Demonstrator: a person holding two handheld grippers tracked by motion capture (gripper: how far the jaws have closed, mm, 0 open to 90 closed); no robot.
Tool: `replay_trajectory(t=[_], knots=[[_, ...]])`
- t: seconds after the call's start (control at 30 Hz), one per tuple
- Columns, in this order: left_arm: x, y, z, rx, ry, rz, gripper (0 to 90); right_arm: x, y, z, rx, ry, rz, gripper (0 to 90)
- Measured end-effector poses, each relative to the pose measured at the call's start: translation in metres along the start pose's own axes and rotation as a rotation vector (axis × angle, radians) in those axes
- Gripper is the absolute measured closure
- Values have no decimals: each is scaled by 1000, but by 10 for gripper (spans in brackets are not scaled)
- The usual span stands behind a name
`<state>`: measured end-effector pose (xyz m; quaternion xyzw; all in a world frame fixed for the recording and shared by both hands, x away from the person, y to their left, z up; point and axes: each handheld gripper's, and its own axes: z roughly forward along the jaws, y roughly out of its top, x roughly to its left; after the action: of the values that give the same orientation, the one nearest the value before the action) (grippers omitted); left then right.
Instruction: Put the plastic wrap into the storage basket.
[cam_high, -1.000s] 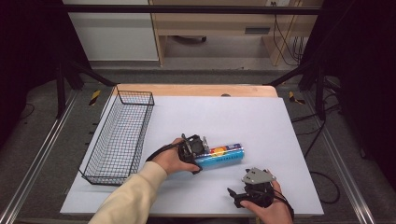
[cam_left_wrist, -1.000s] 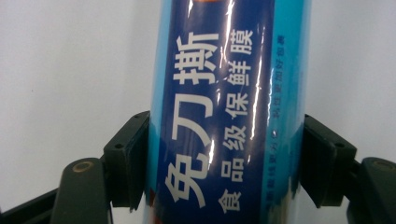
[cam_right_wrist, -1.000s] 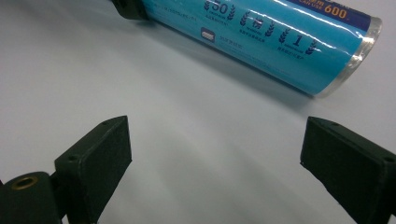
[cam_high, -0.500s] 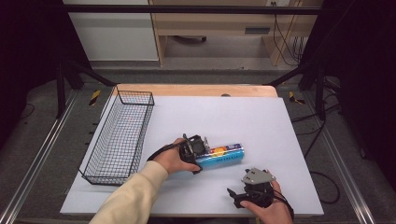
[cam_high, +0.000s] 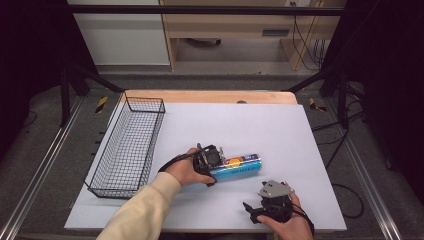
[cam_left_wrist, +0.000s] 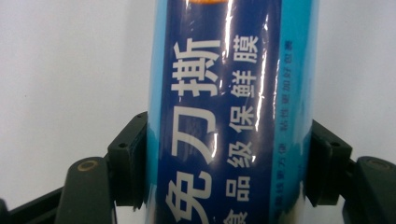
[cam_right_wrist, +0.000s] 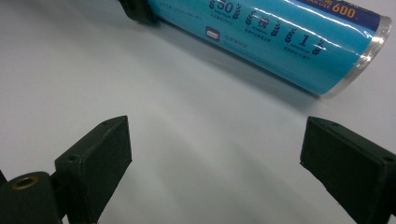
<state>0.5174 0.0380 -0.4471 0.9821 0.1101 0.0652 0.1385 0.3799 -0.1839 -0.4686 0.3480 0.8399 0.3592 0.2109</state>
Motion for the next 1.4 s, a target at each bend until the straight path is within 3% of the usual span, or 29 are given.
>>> replay_trajectory(t=[0.63, 1.4], knots=[[2, 4, 2, -6, -16, -11, 298, 1, -1, 1, 11, 6, -9, 92], [-1, 10, 3, 42, 3, 15, 310, 1, -1, 1, 13, 9, -11, 92]])
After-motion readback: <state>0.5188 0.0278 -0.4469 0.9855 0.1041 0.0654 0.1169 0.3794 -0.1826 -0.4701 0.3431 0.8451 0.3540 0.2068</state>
